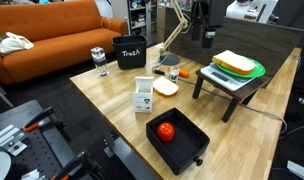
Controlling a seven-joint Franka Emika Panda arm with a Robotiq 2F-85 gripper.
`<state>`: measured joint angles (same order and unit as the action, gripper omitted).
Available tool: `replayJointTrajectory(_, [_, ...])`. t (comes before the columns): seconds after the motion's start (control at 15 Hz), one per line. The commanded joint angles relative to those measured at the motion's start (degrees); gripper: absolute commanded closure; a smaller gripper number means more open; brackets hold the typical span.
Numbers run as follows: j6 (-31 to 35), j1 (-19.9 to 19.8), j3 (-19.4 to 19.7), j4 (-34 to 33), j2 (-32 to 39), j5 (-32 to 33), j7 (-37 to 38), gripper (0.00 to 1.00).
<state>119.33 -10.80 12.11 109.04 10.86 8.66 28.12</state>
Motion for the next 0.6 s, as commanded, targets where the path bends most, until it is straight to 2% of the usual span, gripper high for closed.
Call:
replayJointTrajectory(0.0, [-0.15,0.47,0.54,-0.16,0.06,-0.14,-0.15,0.00])
replayJointTrajectory(0.53, [4.46,0.15,1.89,-4.20,4.30,3.03,-1.00,0.00])
